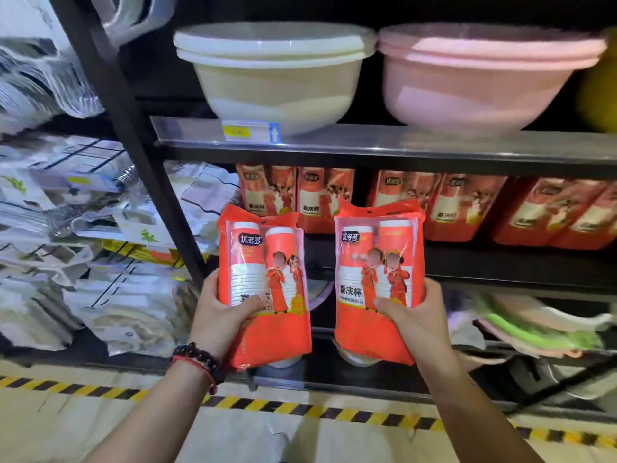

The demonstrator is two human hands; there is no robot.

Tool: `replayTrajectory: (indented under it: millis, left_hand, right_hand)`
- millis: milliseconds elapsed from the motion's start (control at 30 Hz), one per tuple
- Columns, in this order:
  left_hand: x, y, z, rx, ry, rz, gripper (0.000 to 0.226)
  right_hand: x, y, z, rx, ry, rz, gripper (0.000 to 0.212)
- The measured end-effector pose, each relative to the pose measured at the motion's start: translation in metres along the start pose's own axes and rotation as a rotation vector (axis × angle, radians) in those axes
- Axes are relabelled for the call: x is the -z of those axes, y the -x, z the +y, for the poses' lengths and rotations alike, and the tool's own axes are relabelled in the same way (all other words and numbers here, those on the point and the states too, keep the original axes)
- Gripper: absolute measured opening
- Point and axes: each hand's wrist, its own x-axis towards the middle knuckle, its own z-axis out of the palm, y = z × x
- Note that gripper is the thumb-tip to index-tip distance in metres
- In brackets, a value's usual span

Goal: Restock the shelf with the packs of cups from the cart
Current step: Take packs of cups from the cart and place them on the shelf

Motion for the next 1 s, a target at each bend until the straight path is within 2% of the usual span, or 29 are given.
replayTrajectory:
  millis: [200,367,467,600,700,767,900,1000]
  left_hand:
    - [-0.008,-0.063,0.004,-0.065,0.060,-0.033,0.072]
    - [-0.004,-0.126,0.000,-0.118,0.102,-0.052,0.087]
    - [0.003,-0.164,-0.004,-0.150,0.090,-0.109,0.098]
    - [0.006,-0.207,-0.015,-0.101,0.163,-0.236,0.101]
    - [0.006,-0.232,-0.025,0.018,0.234,-0.265,0.103]
    - [0.004,-0.249,-0.031,0.079,0.242,-0.301,0.096]
    - [-0.002,-0.271,-0.044,0.156,0.172,-0.368,0.062]
    - [-0.004,-0.282,-0.054,0.193,0.100,-0.371,0.052]
  right_hand:
    - [-0.027,-0.043,-0.013,0.026,0.015,0.047,0.082]
    - [-0.057,-0.084,-0.016,0.042,0.022,0.079,0.069]
    - [-0.077,-0.102,-0.017,0.057,0.006,0.117,0.069]
    - [-0.094,-0.110,-0.014,0.088,-0.034,0.138,0.077]
    - [-0.101,-0.112,-0.011,0.102,-0.105,0.152,0.079]
    - [-0.105,-0.117,-0.007,0.105,-0.141,0.165,0.078]
    - [-0.110,-0.129,0.008,0.111,-0.209,0.141,0.072]
    - [-0.110,-0.137,0.019,0.099,-0.255,0.083,0.067]
